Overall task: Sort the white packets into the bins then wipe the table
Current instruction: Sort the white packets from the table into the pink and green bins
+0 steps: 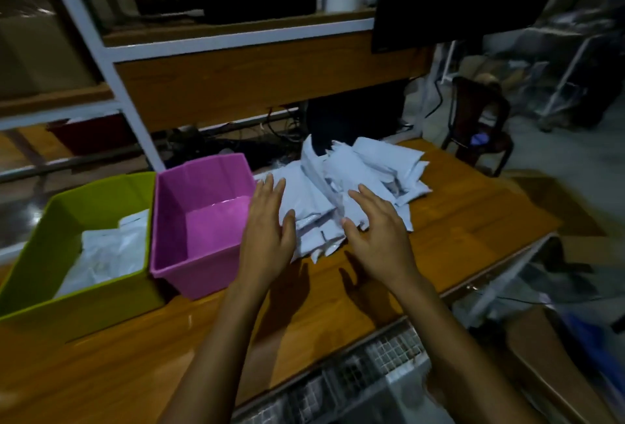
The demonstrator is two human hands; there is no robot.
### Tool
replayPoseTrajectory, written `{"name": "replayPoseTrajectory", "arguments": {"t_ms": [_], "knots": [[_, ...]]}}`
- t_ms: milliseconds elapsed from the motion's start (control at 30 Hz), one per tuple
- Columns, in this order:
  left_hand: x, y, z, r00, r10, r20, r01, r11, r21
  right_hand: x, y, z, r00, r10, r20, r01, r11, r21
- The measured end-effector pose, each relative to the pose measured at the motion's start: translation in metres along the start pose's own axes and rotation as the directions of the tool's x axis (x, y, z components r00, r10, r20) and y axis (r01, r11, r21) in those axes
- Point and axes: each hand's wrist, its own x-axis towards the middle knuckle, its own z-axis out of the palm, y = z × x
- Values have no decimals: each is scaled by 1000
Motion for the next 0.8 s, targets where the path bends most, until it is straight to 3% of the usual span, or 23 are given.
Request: {"name": "replayPoseTrajectory", "arguments": {"t_ms": [433,533,600,667,733,800], "knots": [[165,5,138,988,47,148,-39,998,-59,151,125,-29,994,112,3,-110,981,-157],[194,6,176,944,-113,311,116,993,9,187,157,-25,989,144,35,-135,974,-182],[215,7,200,801,-350,486,281,936,212,214,178,-19,985,157,68,-141,971,-194],[222,3,223,669,-498,552,341,865,367,239,198,-12,981,160,110,-136,971,-199],[220,-3,245,663,-534,525,361,842,401,261,218,-5,965,157,212,-110,969,-219],[213,-9,263,705,-523,479,347,843,411,279,238,3,924,166,345,-94,972,-216]]}}
